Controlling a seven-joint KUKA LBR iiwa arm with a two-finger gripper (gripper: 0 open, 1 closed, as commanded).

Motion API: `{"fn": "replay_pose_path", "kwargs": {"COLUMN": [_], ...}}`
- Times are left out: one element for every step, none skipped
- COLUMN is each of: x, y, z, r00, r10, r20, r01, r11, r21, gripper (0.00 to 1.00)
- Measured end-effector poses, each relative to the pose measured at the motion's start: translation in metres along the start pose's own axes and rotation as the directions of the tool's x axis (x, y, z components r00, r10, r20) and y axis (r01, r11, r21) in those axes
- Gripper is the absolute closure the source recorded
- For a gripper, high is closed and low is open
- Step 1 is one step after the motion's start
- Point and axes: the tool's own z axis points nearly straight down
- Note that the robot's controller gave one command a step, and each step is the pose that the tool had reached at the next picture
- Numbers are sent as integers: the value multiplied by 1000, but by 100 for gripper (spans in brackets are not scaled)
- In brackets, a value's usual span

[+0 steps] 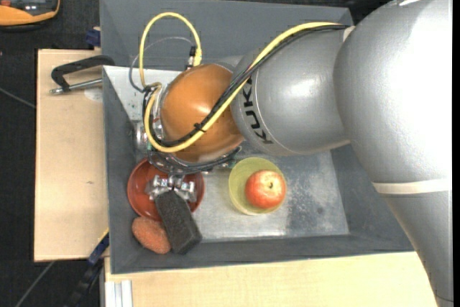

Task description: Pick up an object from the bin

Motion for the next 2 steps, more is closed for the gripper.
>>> {"fn": "replay_pose_path", "kwargs": {"x": [0, 47], "y": [0, 1], "z": [0, 4], "r00": [1000, 1000], "r10": [0, 0], "r20": [0, 4], "r01": [0, 0], "r11": [1000, 1000], "r21": [0, 5], "gripper": [100, 100]}}
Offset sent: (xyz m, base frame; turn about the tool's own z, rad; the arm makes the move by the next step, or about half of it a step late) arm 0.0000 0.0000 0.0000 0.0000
